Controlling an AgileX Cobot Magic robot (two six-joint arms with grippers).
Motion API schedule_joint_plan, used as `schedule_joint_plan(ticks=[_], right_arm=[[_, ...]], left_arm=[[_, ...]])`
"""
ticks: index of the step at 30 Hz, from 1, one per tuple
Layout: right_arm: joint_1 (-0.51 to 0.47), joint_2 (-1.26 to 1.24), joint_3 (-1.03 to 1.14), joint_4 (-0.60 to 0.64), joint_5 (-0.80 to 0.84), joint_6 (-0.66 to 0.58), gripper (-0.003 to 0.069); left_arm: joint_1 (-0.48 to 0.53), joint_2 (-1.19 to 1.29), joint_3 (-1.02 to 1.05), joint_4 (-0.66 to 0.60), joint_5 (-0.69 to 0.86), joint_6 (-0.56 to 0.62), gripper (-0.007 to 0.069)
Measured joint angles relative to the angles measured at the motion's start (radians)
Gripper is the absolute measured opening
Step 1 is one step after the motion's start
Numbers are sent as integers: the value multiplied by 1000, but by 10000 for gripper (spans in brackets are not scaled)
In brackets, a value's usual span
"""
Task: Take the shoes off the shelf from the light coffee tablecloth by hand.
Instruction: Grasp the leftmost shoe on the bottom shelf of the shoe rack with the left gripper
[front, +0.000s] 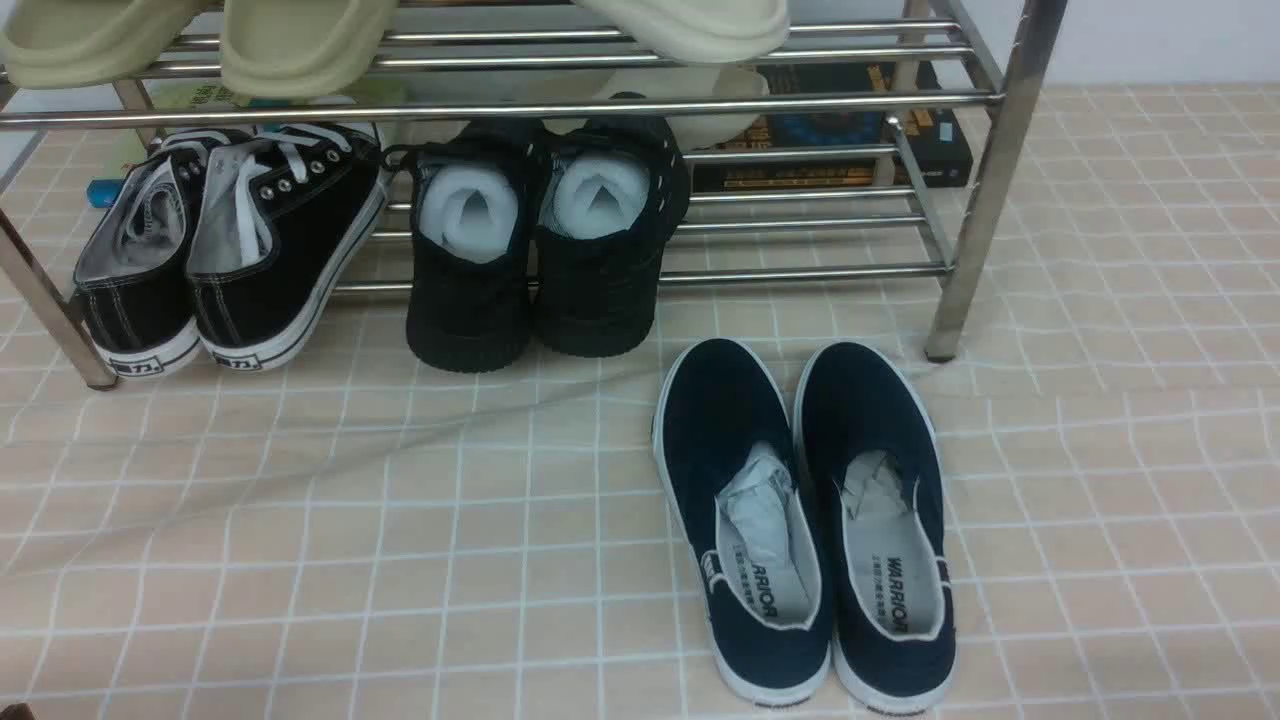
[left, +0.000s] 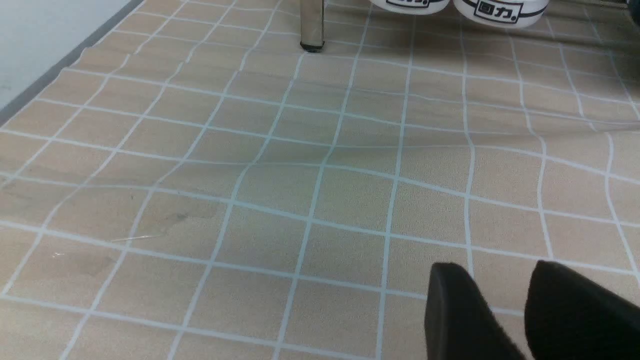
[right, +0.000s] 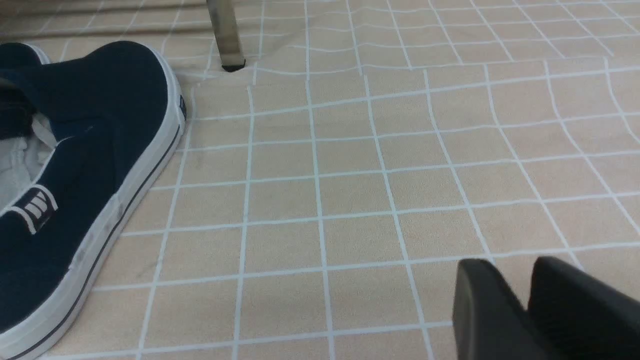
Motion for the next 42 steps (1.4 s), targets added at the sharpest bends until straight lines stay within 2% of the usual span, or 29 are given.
schedule_joint_plan(ticks=[42], right_arm=[[0,0,0,0,0,0,210]], left_arm=[[0,0,0,0,0,0,240]])
